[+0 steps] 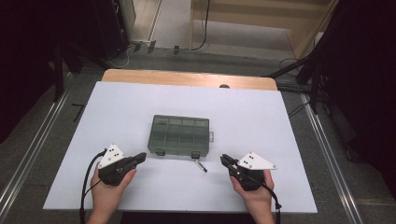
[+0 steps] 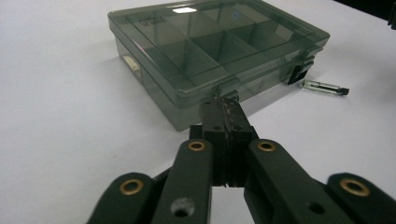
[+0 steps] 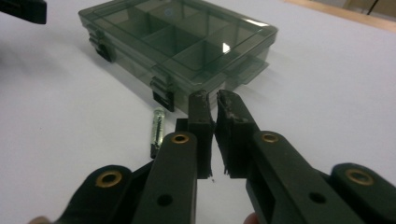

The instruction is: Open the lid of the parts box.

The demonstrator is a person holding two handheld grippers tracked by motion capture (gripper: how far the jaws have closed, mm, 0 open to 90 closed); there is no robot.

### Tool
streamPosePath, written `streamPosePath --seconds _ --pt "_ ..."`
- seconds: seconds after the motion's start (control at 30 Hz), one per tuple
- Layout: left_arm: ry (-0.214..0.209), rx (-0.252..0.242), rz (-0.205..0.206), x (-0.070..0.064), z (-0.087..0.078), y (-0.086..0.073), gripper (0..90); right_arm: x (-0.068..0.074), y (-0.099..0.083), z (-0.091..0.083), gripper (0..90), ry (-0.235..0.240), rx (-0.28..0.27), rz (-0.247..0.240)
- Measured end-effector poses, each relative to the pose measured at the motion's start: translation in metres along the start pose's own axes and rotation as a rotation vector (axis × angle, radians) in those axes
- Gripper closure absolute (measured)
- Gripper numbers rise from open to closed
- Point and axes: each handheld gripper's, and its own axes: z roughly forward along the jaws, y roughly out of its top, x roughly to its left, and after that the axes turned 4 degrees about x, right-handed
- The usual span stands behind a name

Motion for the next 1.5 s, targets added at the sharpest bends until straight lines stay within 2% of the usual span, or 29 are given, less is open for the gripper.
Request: streamPosePath --seconds 0.17,0.3,0.37,0.47,0.5,0.6,0.8,1.13,1.33,1.5 --pt "-0.003 0.016 0.002 0.000 0.003 0.002 90.0 0.003 0.004 0.011 88.9 0.024 0.037 -0.015" --pt "0.002 0.038 -0.005 0.003 0.006 0.003 90.0 0.002 0.007 0.021 90.0 0.042 0.076 -0.009" --pt "-0.001 0.054 -0.026 0.009 0.007 0.004 90.0 0.001 0.010 0.028 90.0 0.046 0.112 -0.007" --pt "-0.005 0.067 -0.050 0.015 0.007 0.006 90.0 0.000 0.011 0.033 90.0 0.059 0.130 0.001" --pt "0.005 0.072 -0.056 0.020 0.007 0.007 90.0 -0.002 0.012 0.038 90.0 0.059 0.152 -0.003" --pt "0.013 0.085 -0.067 0.026 0.012 0.009 90.0 -0.003 0.013 0.045 90.0 0.044 0.175 -0.005" --pt "0.017 0.106 -0.076 0.032 0.021 0.010 90.0 -0.003 0.014 0.056 90.0 0.032 0.228 -0.022" --pt "-0.002 0.138 -0.076 0.033 0.031 0.009 90.0 -0.002 0.018 0.062 90.0 0.028 0.245 -0.033" --pt "-0.007 0.142 -0.073 0.032 0.033 0.009 90.0 -0.002 0.019 0.057 90.0 0.027 0.215 -0.024" --pt "-0.006 0.138 -0.076 0.031 0.033 0.009 90.0 -0.002 0.019 0.060 90.0 0.024 0.230 -0.032"
